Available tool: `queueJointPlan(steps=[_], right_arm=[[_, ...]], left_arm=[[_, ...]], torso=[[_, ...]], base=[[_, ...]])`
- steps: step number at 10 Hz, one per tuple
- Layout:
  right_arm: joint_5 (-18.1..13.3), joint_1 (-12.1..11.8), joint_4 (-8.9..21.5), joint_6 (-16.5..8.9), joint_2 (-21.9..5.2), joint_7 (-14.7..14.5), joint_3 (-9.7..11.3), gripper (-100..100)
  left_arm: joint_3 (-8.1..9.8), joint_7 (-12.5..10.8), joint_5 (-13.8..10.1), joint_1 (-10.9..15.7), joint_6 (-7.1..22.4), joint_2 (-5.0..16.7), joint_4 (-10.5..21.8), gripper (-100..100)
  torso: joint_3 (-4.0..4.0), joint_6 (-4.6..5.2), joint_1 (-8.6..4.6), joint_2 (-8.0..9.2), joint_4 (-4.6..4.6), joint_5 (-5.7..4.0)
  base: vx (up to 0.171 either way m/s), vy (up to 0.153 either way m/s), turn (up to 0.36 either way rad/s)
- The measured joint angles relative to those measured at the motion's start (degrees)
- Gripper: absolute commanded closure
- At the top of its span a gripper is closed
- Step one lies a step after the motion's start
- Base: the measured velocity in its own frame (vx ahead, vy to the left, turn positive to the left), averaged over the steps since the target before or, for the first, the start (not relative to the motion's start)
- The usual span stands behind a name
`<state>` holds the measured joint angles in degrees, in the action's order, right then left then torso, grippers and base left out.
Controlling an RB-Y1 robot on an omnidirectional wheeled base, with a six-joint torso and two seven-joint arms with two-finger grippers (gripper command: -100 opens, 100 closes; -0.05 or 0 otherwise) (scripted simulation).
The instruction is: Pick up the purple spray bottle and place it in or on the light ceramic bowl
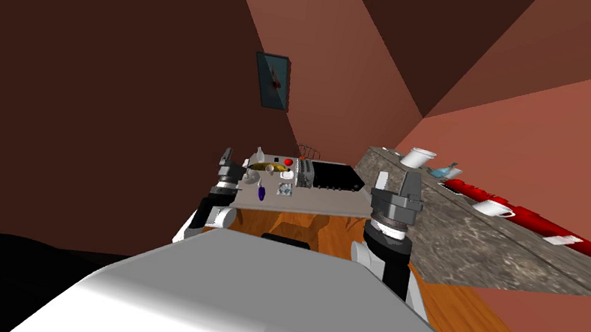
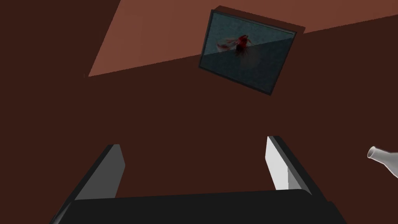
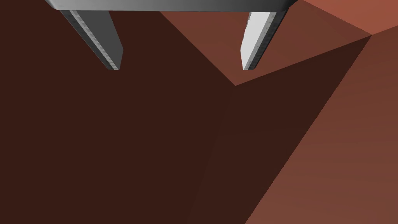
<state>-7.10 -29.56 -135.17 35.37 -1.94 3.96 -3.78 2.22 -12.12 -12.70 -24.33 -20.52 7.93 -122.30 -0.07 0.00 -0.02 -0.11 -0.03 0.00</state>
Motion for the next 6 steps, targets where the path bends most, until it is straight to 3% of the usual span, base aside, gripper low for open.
queueJointPlan(steps=[6], right_arm=[[0.0,0.0,0.0,0.0,0.0,0.0,0.0,0]], left_arm=[[0.90,-6.3,-7.2,2.8,5.8,1.5,8.8,-100]], torso=[[0.00,0.00,-0.02,0.01,0.00,0.00]], base=[[0.024,-0.013,0.010]])
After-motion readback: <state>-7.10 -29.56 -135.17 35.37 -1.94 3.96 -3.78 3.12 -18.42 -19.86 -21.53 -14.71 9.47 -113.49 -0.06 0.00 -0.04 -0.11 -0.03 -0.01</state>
